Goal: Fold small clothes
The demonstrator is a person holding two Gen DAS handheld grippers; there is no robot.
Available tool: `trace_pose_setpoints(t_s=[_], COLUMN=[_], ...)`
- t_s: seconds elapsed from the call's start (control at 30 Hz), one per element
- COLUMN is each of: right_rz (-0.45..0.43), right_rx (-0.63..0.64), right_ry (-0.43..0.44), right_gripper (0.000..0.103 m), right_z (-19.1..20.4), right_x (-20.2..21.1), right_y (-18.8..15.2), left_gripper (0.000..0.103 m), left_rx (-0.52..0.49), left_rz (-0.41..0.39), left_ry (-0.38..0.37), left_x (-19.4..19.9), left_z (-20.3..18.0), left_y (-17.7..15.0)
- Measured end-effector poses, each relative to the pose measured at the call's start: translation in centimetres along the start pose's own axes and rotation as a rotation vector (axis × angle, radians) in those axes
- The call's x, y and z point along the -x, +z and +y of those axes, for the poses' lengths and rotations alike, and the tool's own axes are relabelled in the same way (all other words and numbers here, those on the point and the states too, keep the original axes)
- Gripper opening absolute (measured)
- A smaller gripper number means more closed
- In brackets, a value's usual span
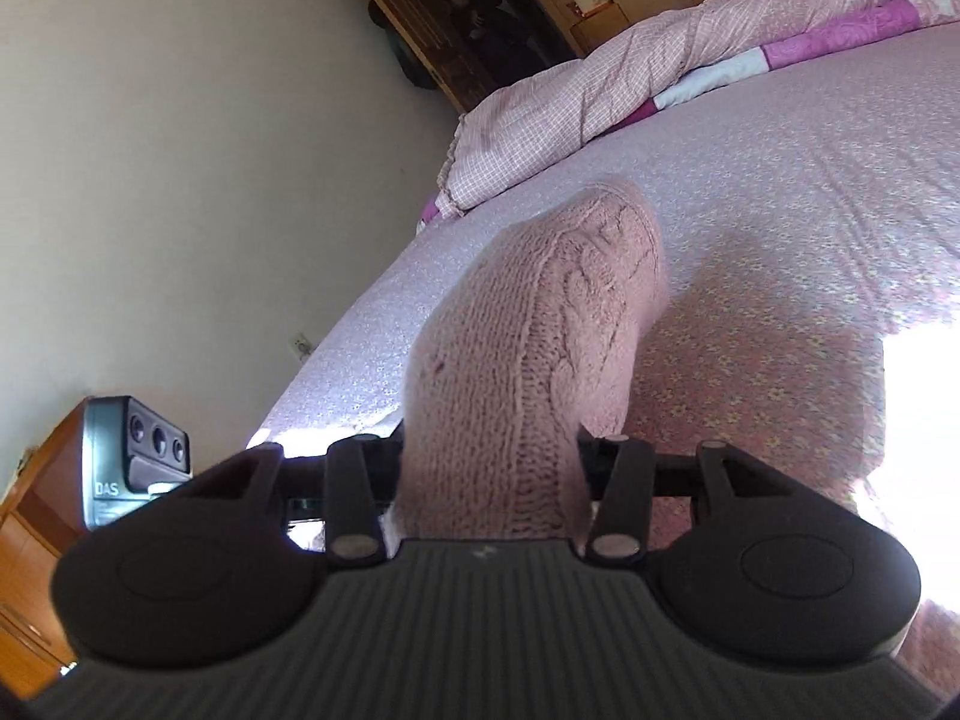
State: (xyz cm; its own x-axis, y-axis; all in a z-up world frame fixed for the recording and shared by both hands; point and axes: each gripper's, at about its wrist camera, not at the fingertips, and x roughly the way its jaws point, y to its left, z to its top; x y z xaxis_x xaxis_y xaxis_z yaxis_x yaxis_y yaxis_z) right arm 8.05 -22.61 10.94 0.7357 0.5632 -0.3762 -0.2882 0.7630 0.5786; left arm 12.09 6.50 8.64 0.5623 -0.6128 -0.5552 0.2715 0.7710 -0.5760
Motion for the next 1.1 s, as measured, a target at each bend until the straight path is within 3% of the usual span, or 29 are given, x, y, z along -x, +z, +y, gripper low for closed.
trace_pose_setpoints(t_s=[0.17, 0.33, 0.4, 0.5, 0.63, 0.73, 0.87, 1.1], right_rz=[0.017, 0.106, 0.141, 0.126, 0.121, 0.109, 0.097, 0.172], right_rx=[-0.046, -0.108, -0.126, -0.167, -0.135, -0.12, -0.11, -0.09], right_ry=[-0.065, -0.183, -0.227, -0.222, -0.246, -0.26, -0.295, -0.338], right_gripper=[0.049, 0.051, 0.055, 0.06, 0.062, 0.062, 0.062, 0.062], right_z=[-2.0, -5.6, -7.0, -8.4, -7.6, -7.1, -6.7, -7.4], right_x=[4.9, 4.9, 4.1, 4.2, 4.9, 5.9, 6.9, 5.2], right_y=[-2.8, -6.2, -7.4, -8.6, -8.4, -8.2, -8.3, -8.1], left_gripper=[0.042, 0.045, 0.051, 0.057, 0.06, 0.069, 0.073, 0.084], left_rx=[-0.05, -0.1, -0.106, -0.144, -0.182, -0.186, -0.129, -0.067], left_rz=[0.066, 0.116, 0.108, 0.098, 0.077, 0.082, 0.134, 0.16], left_ry=[0.016, 0.134, 0.151, 0.203, 0.256, 0.297, 0.331, 0.341], left_x=[-0.6, -2.2, -2.0, -1.8, -0.9, -0.9, -1.2, -2.0], left_z=[-3.2, -3.7, -3.8, -4.5, -4.9, -5.0, -4.0, -2.5], left_y=[-5.0, -9.1, -9.5, -9.3, -9.1, -9.0, -8.4, -8.1])
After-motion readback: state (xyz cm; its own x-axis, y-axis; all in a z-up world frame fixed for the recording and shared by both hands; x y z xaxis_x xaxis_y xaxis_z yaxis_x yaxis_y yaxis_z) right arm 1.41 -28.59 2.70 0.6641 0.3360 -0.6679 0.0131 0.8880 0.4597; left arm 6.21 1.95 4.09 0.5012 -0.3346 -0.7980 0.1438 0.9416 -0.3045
